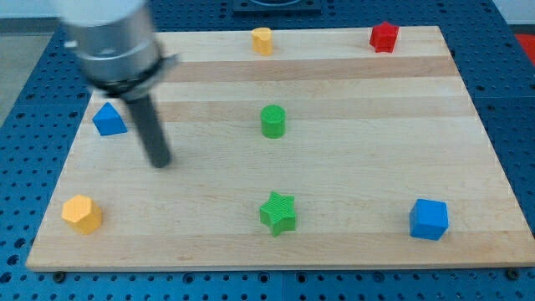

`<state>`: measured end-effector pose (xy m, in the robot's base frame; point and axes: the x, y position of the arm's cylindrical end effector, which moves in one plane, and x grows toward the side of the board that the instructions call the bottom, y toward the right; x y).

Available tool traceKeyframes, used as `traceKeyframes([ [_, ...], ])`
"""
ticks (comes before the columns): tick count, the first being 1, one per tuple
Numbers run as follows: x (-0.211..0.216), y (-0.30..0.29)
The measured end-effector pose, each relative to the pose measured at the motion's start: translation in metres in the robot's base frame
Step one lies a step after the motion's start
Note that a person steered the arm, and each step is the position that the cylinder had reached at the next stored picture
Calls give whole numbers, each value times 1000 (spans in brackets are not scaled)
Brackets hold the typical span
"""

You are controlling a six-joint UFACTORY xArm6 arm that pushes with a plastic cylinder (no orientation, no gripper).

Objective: Keep the yellow hexagon in between the blue triangle and green star

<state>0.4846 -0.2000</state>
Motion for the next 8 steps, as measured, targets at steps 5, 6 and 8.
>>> traceKeyframes([
  [5,102,-74],
  [6,72,-10],
  [8,49,37],
])
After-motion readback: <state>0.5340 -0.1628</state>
